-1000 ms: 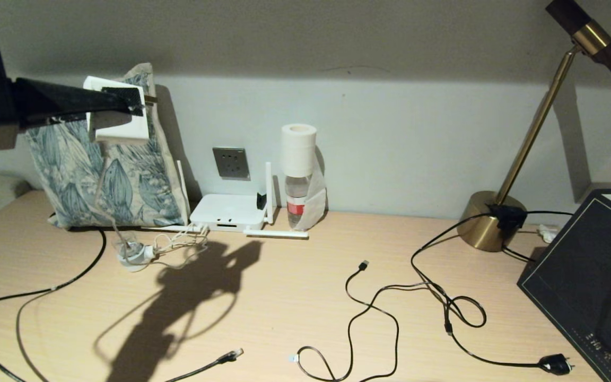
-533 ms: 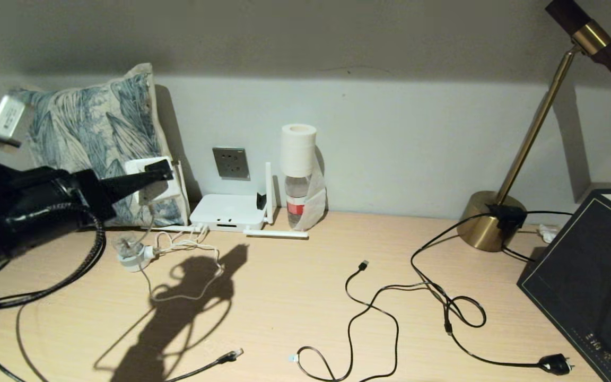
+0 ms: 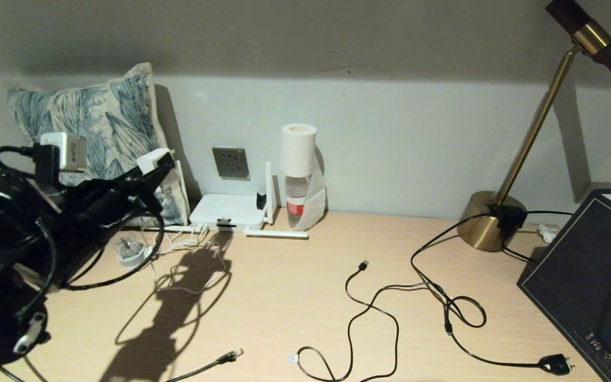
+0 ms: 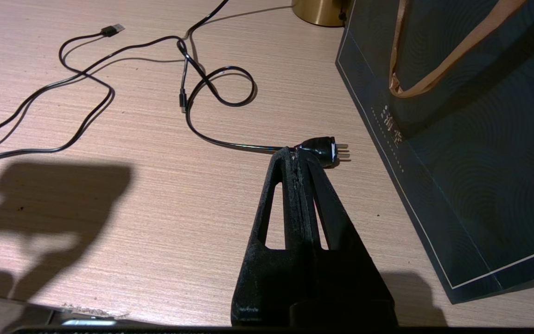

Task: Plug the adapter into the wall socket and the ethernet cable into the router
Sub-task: Align plug and socket

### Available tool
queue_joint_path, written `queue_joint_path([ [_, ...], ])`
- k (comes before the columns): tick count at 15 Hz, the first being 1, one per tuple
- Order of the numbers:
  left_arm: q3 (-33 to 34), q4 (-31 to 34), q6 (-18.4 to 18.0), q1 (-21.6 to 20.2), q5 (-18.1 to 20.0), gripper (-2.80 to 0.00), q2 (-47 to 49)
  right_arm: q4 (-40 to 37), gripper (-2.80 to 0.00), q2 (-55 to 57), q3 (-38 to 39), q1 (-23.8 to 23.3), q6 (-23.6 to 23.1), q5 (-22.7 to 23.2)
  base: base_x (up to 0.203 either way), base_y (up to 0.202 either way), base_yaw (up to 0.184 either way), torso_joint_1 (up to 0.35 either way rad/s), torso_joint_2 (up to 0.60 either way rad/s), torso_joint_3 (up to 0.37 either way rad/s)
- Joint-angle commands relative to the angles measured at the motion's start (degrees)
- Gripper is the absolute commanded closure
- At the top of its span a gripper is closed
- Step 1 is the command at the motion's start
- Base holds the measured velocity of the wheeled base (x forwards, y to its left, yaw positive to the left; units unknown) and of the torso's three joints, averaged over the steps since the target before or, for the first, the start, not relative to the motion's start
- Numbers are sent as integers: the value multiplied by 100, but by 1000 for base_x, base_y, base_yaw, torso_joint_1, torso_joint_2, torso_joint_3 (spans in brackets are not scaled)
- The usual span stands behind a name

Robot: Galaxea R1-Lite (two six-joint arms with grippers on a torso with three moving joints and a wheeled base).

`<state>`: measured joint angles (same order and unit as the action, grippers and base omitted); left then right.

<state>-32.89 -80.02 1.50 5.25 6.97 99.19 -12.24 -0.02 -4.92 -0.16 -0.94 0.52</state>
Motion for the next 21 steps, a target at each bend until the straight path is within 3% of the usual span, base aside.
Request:
queue_joint_path([
  [1,-139,-617,-98,79,-150,0,908,-7,0,2,0,-2,-3,4,0,0,0,0,0,0],
  [8,-2082,-722,-307,207,-193,0,2496,-7,0,2,0,-2,-3,9,0,0,0,0,0,0],
  [21,-4108,-282,-281,170,-240,0,3967,-7,0,2,0,-2,-3,2,0,0,0,0,0,0],
])
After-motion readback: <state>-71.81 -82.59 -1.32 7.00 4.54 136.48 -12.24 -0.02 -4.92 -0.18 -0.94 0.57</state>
